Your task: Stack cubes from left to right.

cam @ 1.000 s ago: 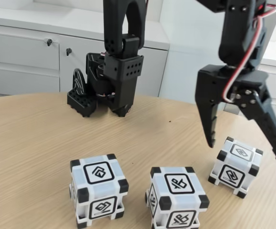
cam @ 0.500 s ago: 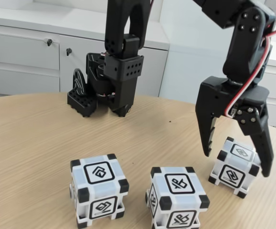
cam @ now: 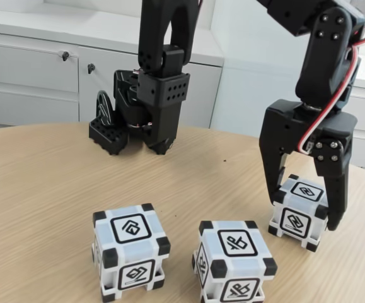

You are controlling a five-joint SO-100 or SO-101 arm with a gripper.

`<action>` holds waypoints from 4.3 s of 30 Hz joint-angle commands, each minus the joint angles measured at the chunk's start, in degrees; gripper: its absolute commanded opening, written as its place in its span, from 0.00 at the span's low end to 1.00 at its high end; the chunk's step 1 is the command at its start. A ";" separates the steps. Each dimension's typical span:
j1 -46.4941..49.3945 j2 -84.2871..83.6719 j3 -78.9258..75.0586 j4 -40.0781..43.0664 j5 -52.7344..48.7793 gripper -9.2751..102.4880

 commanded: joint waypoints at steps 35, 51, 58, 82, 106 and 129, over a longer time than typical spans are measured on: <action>34.45 34.63 -0.97 10.11 -2.02 0.24; 45.62 34.63 2.20 10.20 -8.00 0.23; 46.41 34.01 2.55 10.28 -7.82 0.23; 51.06 34.63 9.76 10.37 -11.78 0.24; 51.15 34.45 9.76 16.26 -16.61 0.23; 51.15 33.93 9.58 8.61 -11.51 0.24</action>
